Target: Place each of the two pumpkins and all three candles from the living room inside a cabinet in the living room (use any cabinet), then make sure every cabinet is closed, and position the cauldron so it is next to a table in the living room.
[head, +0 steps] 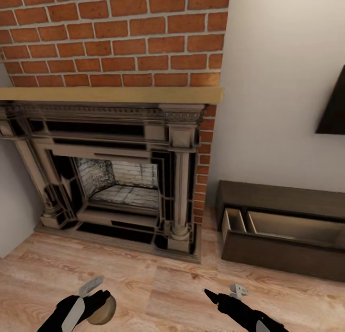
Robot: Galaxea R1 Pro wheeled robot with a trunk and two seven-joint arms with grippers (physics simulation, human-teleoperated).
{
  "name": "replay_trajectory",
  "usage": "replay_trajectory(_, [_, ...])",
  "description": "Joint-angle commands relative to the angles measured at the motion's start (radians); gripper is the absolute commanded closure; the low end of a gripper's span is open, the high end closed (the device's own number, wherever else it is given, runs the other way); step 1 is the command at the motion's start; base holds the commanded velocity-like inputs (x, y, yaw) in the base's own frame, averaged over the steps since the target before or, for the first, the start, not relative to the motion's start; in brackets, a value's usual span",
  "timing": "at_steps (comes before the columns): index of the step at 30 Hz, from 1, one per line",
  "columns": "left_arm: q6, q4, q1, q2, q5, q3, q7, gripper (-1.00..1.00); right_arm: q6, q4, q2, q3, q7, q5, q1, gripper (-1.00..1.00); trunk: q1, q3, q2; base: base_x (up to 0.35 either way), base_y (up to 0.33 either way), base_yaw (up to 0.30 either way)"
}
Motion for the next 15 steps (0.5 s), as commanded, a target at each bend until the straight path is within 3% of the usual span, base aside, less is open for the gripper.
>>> replay_trajectory(1, [0.006, -0.003, 0.000, 0.000, 0.011, 0.001, 0.007, 1.00, 0.000, 0.000, -0.001, 0.006, 0.002, -0.010, -0.001, -1.00, 0.000, -0.001, -0.001, 0.000, 0.000, -0.255])
replay_trajectory(7, [0.006, -0.003, 0.000, 0.000, 0.011, 0.000, 0.007, 1.00, 0.000, 0.000, 0.001, 0.007, 0.002, -0.010, -0.001, -1.00, 0.000, -0.004, -0.001, 0.000, 0.000, -0.188])
replay_trajectory(15, [0.006, -0.003, 0.000, 0.000, 0.011, 0.000, 0.007, 1.00, 0.001, -0.001, 0.005, 0.005, 0.003, -0.015, -0.001, -1.00, 0.000, -0.005, -0.001, 0.000, 0.000, -0.045])
